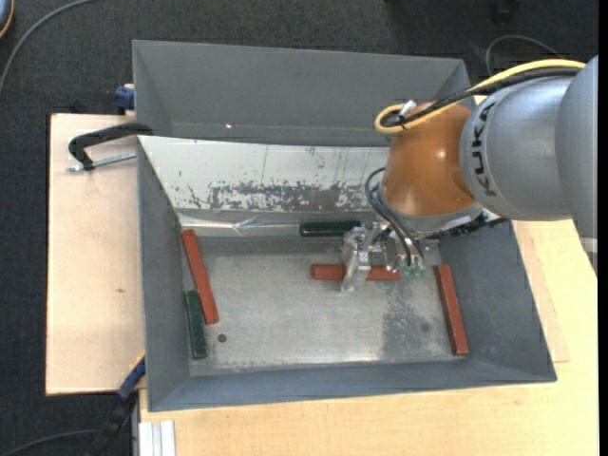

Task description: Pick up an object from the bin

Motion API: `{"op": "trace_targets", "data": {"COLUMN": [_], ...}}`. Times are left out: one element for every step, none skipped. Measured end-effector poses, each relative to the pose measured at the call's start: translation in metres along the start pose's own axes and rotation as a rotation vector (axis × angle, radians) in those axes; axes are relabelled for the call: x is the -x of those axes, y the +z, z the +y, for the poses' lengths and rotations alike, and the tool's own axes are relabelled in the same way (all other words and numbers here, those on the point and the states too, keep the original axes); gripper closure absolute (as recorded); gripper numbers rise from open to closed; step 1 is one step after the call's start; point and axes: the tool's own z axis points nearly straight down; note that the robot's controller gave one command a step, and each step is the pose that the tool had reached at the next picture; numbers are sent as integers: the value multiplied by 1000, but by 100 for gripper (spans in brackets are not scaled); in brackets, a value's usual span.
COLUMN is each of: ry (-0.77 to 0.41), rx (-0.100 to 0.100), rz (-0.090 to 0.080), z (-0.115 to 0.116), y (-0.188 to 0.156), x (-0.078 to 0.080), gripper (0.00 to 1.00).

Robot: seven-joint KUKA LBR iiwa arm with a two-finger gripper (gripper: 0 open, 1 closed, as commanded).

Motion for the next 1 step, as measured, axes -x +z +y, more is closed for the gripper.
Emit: {"op": "trace_targets", "data": {"ry": [43], "rx": [1], "rz": [-13], "z": [5], "y": [-188], "x": [7], "gripper": [100]}}
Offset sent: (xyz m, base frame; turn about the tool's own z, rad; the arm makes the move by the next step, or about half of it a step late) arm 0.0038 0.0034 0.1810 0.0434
